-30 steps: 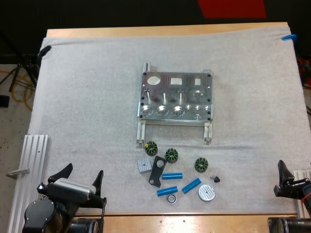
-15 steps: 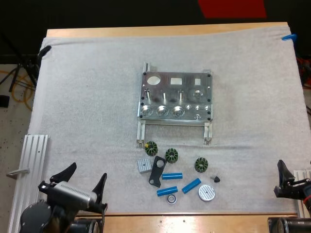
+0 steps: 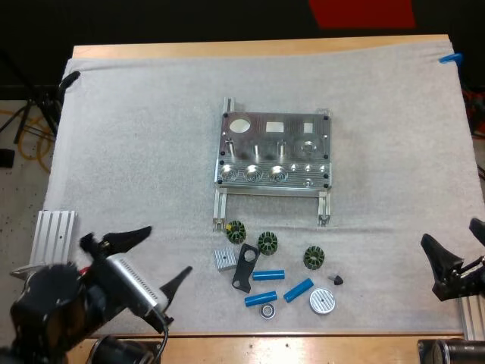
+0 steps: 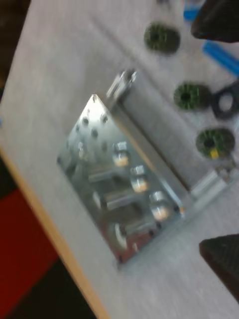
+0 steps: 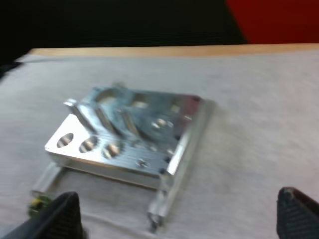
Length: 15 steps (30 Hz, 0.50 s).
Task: Load cells from left to right
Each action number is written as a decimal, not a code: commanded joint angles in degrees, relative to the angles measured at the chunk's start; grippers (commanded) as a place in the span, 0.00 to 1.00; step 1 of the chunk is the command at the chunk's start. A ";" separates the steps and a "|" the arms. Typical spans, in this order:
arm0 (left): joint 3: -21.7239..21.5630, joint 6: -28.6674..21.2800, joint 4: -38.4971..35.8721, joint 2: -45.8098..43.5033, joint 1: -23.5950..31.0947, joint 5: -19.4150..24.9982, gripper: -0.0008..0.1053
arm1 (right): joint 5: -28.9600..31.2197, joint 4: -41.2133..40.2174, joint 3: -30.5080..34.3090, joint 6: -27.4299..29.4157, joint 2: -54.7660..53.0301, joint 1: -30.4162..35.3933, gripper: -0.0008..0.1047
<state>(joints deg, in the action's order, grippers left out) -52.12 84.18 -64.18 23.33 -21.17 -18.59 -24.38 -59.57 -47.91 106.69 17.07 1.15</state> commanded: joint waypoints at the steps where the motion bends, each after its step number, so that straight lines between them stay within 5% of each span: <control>1: -1.45 -1.52 -1.19 1.50 -2.45 -1.47 0.73 | -2.25 0.17 -1.63 0.67 1.09 -0.60 0.73; 15: -2.94 -4.76 -5.09 11.97 -24.49 -4.33 0.73 | -4.99 -3.36 -6.91 1.71 10.31 -19.62 0.73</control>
<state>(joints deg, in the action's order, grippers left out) -54.70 80.06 -68.90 34.86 -44.91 -22.58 -28.99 -62.59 -54.35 107.32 27.04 -17.36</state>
